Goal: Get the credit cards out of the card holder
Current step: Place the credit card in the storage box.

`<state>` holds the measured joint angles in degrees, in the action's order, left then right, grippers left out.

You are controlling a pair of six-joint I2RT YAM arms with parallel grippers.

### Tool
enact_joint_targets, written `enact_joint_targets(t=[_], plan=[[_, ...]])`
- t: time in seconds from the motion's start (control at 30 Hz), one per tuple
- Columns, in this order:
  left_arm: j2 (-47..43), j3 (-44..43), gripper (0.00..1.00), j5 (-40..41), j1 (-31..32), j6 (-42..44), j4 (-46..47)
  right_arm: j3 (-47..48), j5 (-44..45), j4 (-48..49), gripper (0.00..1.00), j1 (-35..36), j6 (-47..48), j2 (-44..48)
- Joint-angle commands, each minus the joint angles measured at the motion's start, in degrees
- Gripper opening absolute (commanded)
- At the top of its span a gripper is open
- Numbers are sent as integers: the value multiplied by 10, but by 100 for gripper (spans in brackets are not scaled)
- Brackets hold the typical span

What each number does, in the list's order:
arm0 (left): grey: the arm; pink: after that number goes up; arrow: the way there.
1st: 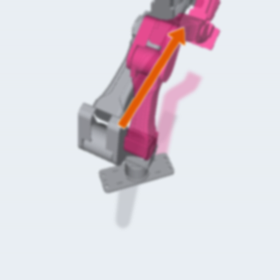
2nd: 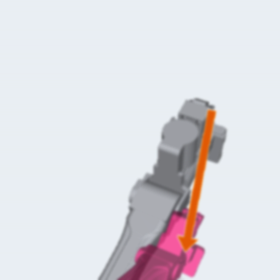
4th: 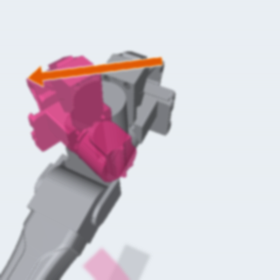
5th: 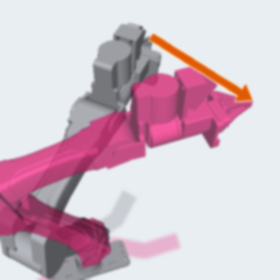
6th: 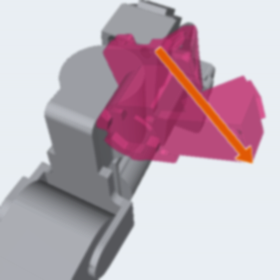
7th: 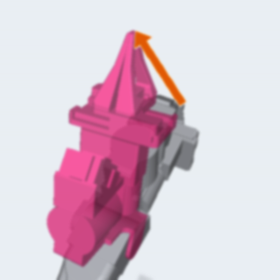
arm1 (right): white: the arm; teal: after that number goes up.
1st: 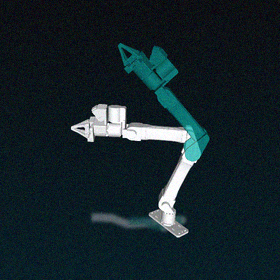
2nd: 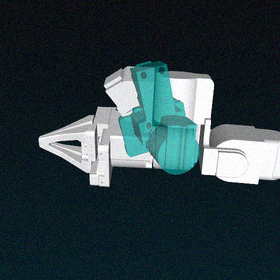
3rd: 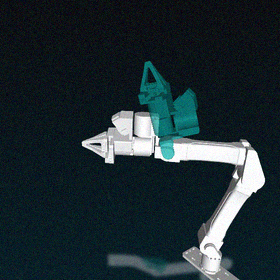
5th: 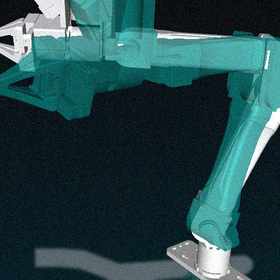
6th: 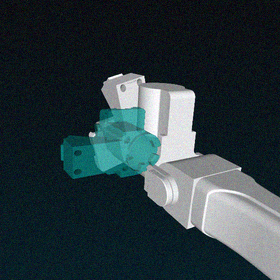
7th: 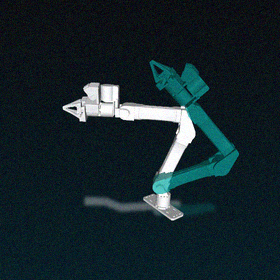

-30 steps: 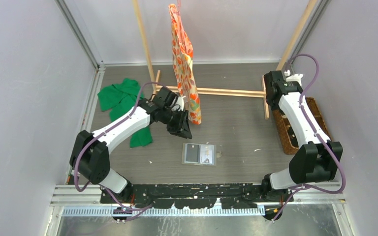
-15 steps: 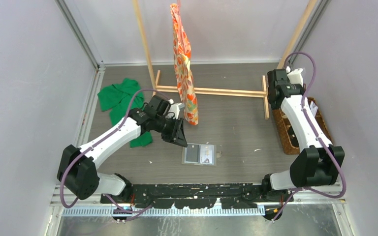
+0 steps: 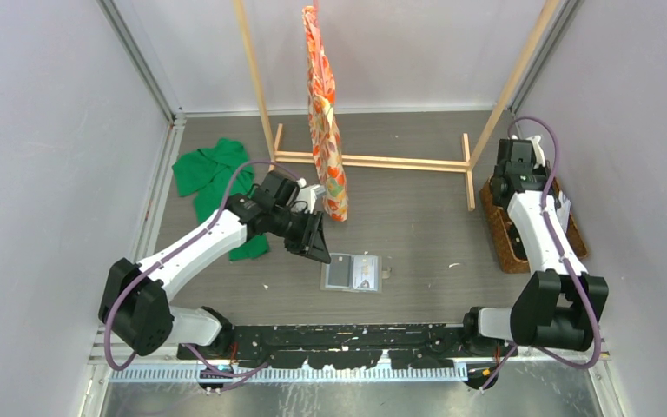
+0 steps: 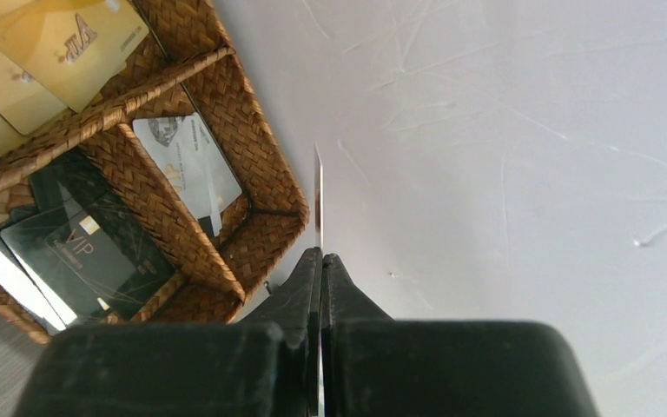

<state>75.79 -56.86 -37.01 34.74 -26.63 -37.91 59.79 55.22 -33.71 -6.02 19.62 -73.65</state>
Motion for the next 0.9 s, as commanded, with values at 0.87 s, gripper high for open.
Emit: enact_joint_targets(t=[0.87], plan=[[27,-27,31,4,-2,-59,43,14,-144,72,1,-78,151,-155]])
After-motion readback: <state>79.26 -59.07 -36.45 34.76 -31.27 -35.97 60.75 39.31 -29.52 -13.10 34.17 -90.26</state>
